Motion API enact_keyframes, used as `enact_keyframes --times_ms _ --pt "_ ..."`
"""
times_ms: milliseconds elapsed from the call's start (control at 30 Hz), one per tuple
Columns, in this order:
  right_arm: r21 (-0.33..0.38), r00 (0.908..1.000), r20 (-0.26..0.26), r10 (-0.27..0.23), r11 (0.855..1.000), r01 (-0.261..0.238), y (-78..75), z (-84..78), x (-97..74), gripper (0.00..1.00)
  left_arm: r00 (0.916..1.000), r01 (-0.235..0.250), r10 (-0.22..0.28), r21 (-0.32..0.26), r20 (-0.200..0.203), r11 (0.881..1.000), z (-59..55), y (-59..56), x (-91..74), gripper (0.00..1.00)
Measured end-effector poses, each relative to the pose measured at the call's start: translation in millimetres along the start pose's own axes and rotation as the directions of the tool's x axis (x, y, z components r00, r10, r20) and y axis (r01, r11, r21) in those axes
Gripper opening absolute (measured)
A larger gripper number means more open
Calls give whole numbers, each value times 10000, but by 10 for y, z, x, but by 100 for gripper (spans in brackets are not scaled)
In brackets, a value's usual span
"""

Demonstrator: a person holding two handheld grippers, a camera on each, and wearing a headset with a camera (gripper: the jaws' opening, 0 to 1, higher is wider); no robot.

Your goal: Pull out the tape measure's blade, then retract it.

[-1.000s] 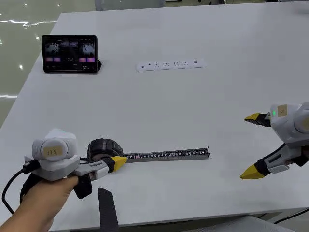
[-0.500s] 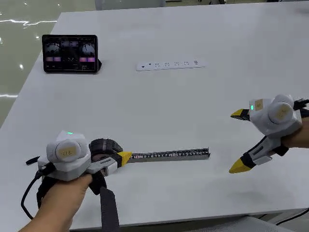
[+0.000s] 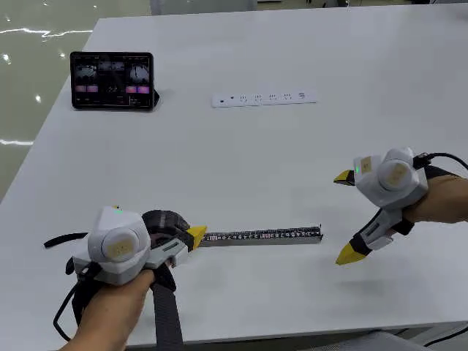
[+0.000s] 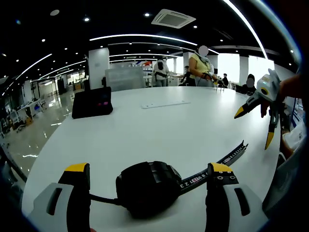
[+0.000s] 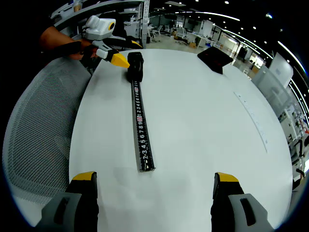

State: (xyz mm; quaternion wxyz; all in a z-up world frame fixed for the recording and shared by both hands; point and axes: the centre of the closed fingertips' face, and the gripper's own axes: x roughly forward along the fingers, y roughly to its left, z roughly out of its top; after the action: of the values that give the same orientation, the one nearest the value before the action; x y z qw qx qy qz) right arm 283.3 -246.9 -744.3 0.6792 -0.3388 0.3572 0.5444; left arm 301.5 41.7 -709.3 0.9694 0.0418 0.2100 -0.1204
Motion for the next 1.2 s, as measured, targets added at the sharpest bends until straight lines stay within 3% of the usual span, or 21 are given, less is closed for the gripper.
enact_keyframes --times_ms 100,167,300,367,500,600,700,800,900,1200 --pt "-77 9999 -80 63 10000 -64 -6 2 51 99 9997 -91 92 22 -236 10000 -90 9 19 99" --pt "-97 9999 -121 100 9999 -101 -9 2 81 99 9980 -81 55 -416 -628 9991 -180 -7 32 99" --pt "-169 9997 -185 140 9998 -143 -17 -1 120 99 9983 -454 443 -283 -367 9986 -91 45 43 99" --pt "-203 9997 -193 155 9997 -159 -22 5 140 99 9976 -658 646 -549 -227 9963 -57 60 60 99" --pt "-363 9992 -311 242 9990 -253 -30 -26 194 95 9959 -876 844 -1180 -321 9891 -131 44 74 99" --pt "-423 9988 -407 287 9986 -305 -27 -45 222 94 9966 -818 799 -1162 -210 9899 -173 9 77 99" --pt "-442 9987 -407 294 9985 -312 -42 -61 245 91 9977 -664 649 -793 -211 9946 -240 1 100 99" --pt "-444 9988 -338 342 9984 -357 -55 -52 272 87 9974 -721 721 -701 -23 9949 -202 38 121 99" --pt "-571 9986 -223 489 9971 -501 -19 -13 281 82 9977 -680 678 -391 -79 9969 -240 26 159 99" --pt "-773 9963 -261 814 9935 -832 38 -38 340 65 9985 -545 544 -247 -57 9982 -238 -21 160 99"
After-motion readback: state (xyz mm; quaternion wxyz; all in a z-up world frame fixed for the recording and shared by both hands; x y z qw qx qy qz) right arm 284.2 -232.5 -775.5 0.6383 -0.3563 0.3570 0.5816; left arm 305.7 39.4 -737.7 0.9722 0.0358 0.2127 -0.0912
